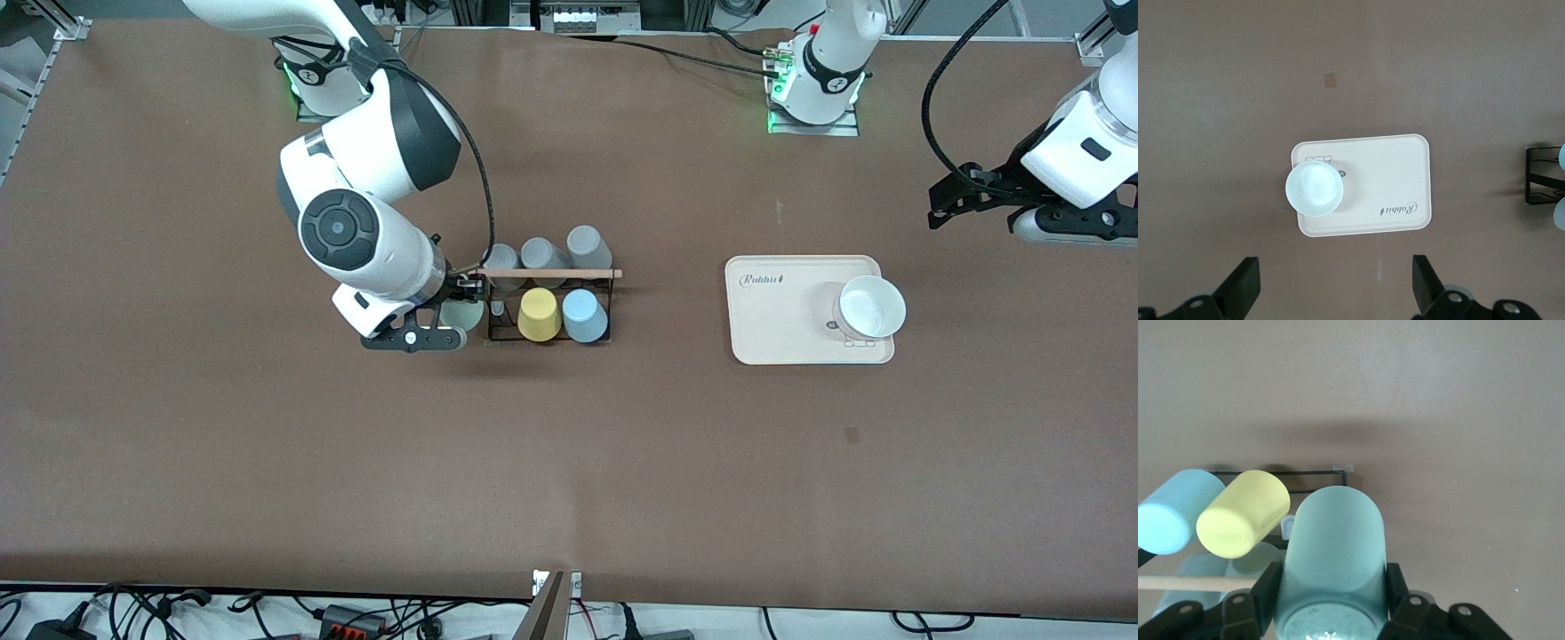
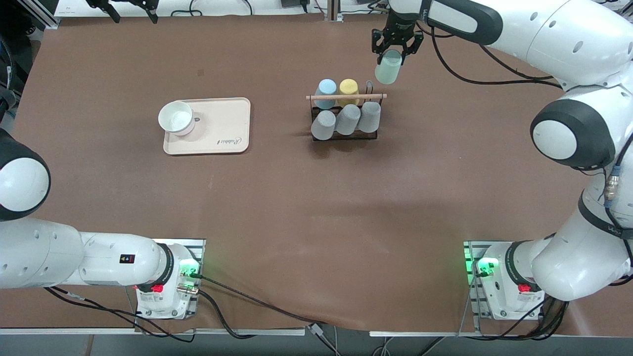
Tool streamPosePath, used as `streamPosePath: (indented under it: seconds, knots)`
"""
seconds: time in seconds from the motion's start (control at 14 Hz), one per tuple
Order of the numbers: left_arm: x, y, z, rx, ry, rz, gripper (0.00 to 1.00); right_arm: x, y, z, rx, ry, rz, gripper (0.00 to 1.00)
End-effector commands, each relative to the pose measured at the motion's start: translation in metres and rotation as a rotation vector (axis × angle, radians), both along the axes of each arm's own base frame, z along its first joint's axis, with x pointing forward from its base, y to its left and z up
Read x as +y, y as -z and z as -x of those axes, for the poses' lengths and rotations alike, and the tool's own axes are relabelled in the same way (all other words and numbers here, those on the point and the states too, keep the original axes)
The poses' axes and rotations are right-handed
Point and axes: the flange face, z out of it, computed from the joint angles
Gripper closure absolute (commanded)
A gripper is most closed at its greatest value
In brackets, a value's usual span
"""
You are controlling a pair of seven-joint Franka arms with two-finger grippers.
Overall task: Hang scattered cups on rack with three cups
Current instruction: 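Place the teal cup on the rack beside the yellow cup, right gripper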
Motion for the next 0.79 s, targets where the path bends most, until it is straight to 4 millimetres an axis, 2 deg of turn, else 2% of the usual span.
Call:
streamPosePath:
  seconds: [0.0,0.43,0.71]
  knots:
    - [-0.001,-0.007,0.003,-0.009,0.012,0.012,0.00,0.023,0.005,0.004,-0.001,-0.018,-0.013,0.72]
    - [-0.002,-0.007,0.003,-0.008,0.011,0.014,0.00,0.050,0.032,0.016,0.017,-0.055,-0.001,0.72]
    - [-0.002,-0.006,0.003,-0.007,0.011,0.014,0.00,0.053,0.047,0.016,0.026,-0.056,0.009,0.72]
